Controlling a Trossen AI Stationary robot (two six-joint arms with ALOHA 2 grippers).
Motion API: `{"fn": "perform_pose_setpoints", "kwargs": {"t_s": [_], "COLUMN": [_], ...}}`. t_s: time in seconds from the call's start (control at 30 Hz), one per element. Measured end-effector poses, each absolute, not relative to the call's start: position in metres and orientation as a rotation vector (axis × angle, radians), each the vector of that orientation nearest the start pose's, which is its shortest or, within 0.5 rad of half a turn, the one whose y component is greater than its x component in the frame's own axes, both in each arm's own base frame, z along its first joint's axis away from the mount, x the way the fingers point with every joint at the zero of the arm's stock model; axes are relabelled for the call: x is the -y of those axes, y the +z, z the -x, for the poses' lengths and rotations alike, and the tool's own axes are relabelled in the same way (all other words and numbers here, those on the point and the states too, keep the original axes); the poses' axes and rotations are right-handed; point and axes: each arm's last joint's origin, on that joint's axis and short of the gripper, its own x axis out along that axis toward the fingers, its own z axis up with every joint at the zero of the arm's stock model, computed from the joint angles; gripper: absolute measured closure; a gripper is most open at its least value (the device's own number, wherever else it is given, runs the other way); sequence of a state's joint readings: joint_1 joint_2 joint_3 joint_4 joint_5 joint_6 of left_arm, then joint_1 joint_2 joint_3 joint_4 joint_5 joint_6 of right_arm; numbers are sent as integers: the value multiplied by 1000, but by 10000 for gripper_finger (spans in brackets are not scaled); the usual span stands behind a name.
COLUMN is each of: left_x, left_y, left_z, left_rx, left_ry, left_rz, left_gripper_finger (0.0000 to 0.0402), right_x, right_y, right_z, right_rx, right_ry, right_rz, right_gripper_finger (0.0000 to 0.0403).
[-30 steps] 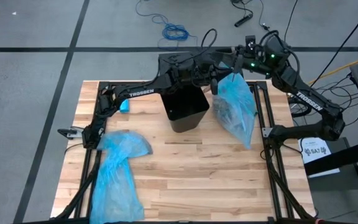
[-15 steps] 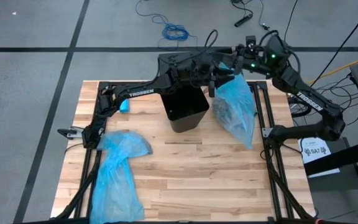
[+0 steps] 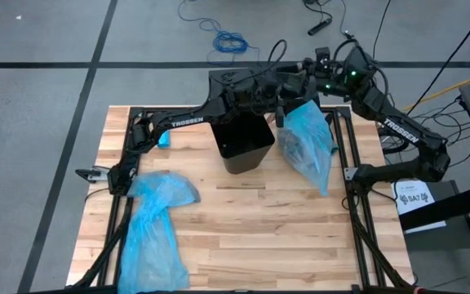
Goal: Place trash/remove bag and relplace
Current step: Remove the blue trash bag from the black trash bin
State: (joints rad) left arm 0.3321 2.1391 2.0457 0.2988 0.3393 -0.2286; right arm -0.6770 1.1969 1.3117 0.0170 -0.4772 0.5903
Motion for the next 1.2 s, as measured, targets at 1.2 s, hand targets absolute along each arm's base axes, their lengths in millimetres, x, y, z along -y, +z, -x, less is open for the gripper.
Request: {"fn": "perform_pose_setpoints", "kwargs": {"t_s": [1.2], "left_x": [-156], "left_y": [385], "left_z": [-480], "left_rx": [225], "left_ry": [7], "left_rz": [54], "left_gripper_finger": [387], "right_x": [142], "right_y": [445], "right_z": [-202], "right_rx": [101], "right_ry": [-172], "right_rz": [-526], "right_gripper_finger": [227]}}
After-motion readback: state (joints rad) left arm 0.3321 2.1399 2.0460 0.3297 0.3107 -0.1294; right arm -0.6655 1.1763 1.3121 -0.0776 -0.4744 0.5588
